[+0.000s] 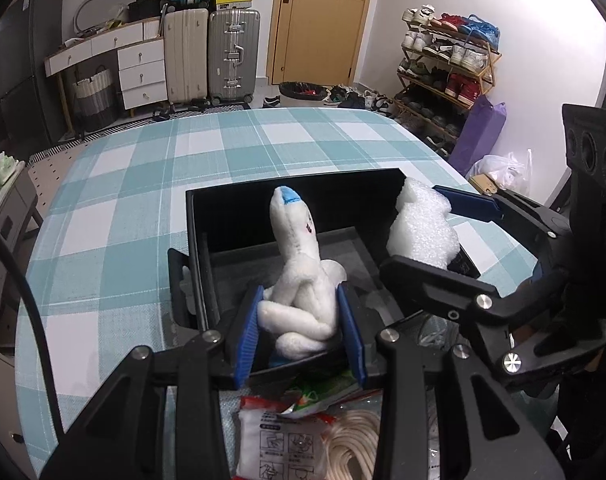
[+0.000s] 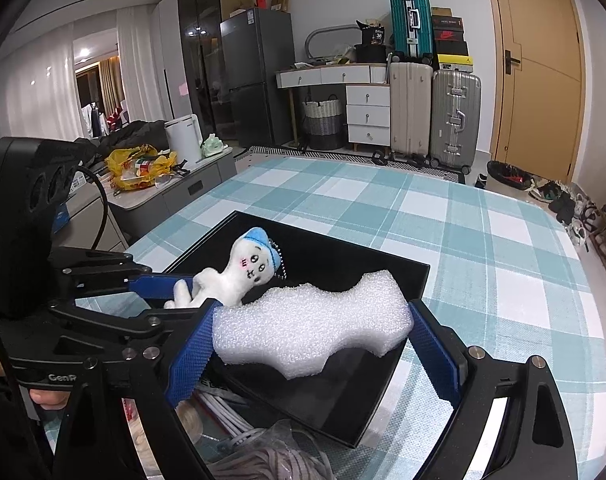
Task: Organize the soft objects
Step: 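Carry the plush toy and foam block into the black box with both grippers, then open both grippers to release the items and withdraw from the box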
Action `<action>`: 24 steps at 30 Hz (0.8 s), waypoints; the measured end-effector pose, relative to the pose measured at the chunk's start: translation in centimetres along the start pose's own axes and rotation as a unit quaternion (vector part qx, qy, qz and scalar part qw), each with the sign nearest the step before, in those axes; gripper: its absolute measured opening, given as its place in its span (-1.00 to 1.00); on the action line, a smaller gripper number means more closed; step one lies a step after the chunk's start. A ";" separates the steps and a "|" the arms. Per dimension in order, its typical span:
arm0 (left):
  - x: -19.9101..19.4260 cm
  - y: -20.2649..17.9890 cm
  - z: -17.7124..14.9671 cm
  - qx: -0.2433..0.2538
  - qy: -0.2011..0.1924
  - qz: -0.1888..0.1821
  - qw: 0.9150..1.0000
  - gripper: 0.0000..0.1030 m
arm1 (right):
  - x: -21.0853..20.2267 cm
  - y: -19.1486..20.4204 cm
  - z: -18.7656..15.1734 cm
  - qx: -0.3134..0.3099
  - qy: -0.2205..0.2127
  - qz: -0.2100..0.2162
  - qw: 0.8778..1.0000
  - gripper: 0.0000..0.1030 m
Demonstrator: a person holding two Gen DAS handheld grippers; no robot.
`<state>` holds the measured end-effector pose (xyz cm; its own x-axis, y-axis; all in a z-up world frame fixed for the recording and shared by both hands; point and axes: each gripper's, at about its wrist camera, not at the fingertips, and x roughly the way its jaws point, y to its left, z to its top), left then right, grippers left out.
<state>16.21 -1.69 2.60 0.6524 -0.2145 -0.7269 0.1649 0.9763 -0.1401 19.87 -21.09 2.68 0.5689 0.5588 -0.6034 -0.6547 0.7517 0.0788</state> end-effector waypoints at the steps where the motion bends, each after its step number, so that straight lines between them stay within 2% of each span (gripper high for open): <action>1: -0.1 0.0 -0.1 0.000 0.000 0.000 1.000 -0.30 | 0.1 0.0 0.0 0.000 0.001 0.001 1.000 0.78; 6: -0.3 0.1 -0.3 0.003 -0.005 -0.002 1.000 -0.27 | 0.3 0.0 -0.2 -0.003 0.006 0.009 1.000 0.81; 8: -0.4 0.1 -0.3 0.007 -0.006 0.000 1.000 -0.22 | -0.2 0.0 -0.2 -0.002 -0.003 0.012 1.000 0.91; 11: -0.9 0.1 -0.1 0.009 -0.016 -0.002 1.000 0.18 | -1.6 -0.1 -0.1 0.004 -0.026 0.014 1.000 0.99; 13: -2.1 0.1 -0.1 0.005 -0.034 -0.001 0.999 0.23 | -2.5 0.2 -0.1 0.001 -0.035 0.006 0.999 0.99; 17: -4.5 0.2 -0.4 -0.002 -0.063 0.005 0.998 0.71 | -5.2 0.4 -0.4 0.006 -0.049 0.002 0.999 0.99; 20: -6.3 0.2 -1.1 -0.002 -0.084 0.018 0.996 0.88 | -7.2 0.4 -0.9 0.018 -0.057 0.005 0.998 0.99; 24: -8.3 0.4 -2.6 -0.013 -0.106 0.042 0.993 0.94 | -9.6 0.7 -1.8 0.034 -0.062 0.003 0.997 0.99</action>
<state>8.95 0.54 6.86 0.8042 -0.1303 -0.5799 0.0862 0.9909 -0.1031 13.07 -26.59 7.10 0.6253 0.5994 -0.4997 -0.6252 0.7680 0.1387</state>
